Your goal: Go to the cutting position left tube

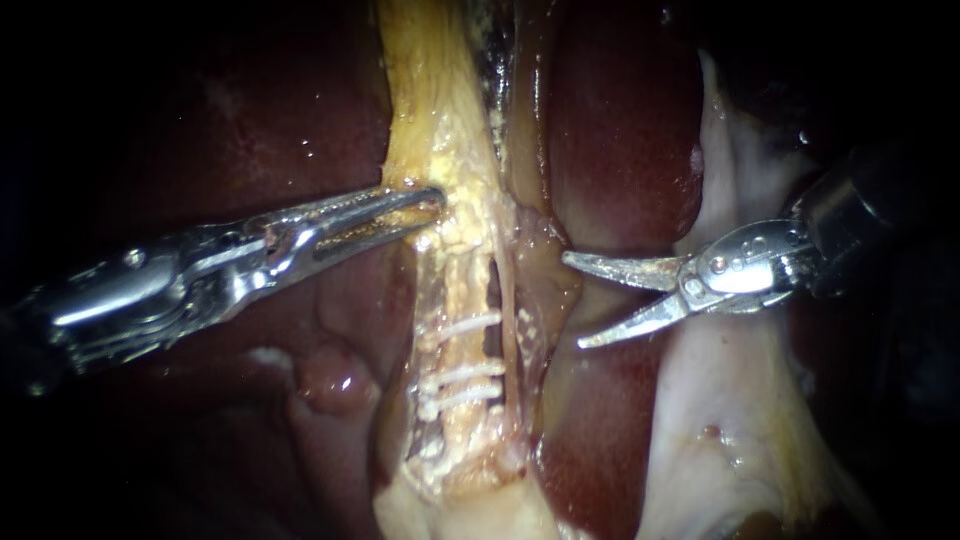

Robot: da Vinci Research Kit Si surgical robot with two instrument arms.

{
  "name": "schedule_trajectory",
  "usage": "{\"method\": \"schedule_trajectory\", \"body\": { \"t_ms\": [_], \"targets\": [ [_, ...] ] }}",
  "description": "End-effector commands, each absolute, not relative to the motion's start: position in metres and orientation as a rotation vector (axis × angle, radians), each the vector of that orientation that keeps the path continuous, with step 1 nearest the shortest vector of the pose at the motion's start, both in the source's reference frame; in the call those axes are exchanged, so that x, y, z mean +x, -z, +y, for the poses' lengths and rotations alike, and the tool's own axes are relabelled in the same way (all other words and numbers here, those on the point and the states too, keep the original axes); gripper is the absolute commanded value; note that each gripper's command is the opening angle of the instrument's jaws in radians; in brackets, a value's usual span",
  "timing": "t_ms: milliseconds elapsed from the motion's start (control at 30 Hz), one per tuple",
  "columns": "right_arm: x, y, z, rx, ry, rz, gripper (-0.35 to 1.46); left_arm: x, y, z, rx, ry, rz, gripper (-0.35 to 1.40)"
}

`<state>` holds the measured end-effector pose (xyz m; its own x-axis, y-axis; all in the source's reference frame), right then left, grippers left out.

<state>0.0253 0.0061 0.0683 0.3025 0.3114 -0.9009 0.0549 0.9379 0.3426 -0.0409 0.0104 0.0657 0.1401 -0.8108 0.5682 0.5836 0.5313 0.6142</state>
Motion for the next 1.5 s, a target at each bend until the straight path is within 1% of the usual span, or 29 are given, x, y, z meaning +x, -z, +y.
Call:
{"method": "schedule_trajectory", "body": {
  "t_ms": [33, 167, 267, 333, 433, 500, 600, 733, 833, 1033, 1333, 1500],
  "targets": [
    [0.0253, -0.0682, 0.0061, 0.337, -0.173, 1.258, 1.43, -0.0409, -0.0656, 0.0104, 0.271, 1.025, -1.005, -0.35],
    [0.0253, -0.0683, 0.0059, 0.349, -0.164, 1.265, 1.43, -0.0407, -0.0655, 0.0105, 0.272, 1.024, -1.005, -0.35],
    [0.0255, -0.0687, 0.0053, 0.373, -0.14, 1.275, 1.43, -0.04, -0.0646, 0.0109, 0.281, 1.024, -1.005, -0.35],
    [0.026, -0.0692, 0.0046, 0.431, -0.133, 1.266, 1.43, -0.0394, -0.0638, 0.0114, 0.276, 1.03, -0.997, -0.35],
    [0.0272, -0.0703, 0.003, 0.537, -0.131, 1.242, 1.4, -0.0382, -0.062, 0.0122, 0.27, 1.049, -1.012, -0.35],
    [0.0283, -0.0712, 0.002, 0.587, -0.126, 1.215, 1.36, -0.0375, -0.0609, 0.0127, 0.26, 1.053, -1.022, -0.35],
    [0.0299, -0.0727, 0.0006, 0.64, -0.121, 1.177, 1.36, -0.0365, -0.0591, 0.0131, 0.244, 1.056, -1.038, -0.35],
    [0.0315, -0.0744, -0.0001, 0.704, -0.128, 1.141, 1.36, -0.0357, -0.0573, 0.0133, 0.234, 1.055, -1.054, -0.35],
    [0.0323, -0.0754, 0.0003, 0.761, -0.137, 1.127, 1.33, -0.0355, -0.0562, 0.0132, 0.227, 1.048, -1.061, -0.35],
    [0.0333, -0.0764, 0.001, 0.789, -0.147, 1.119, 1.31, -0.0355, -0.0554, 0.013, 0.223, 1.053, -1.068, -0.35],
    [0.0334, -0.0785, 0.0015, 0.792, -0.154, 1.093, 1.3, -0.0355, -0.0552, 0.0128, 0.222, 1.053, -1.067, -0.35],
    [0.0341, -0.0794, 0.0013, 0.825, -0.185, 1.074, 1.3, -0.0356, -0.0549, 0.0127, 0.217, 1.05, -1.07, -0.35]
  ]
}}
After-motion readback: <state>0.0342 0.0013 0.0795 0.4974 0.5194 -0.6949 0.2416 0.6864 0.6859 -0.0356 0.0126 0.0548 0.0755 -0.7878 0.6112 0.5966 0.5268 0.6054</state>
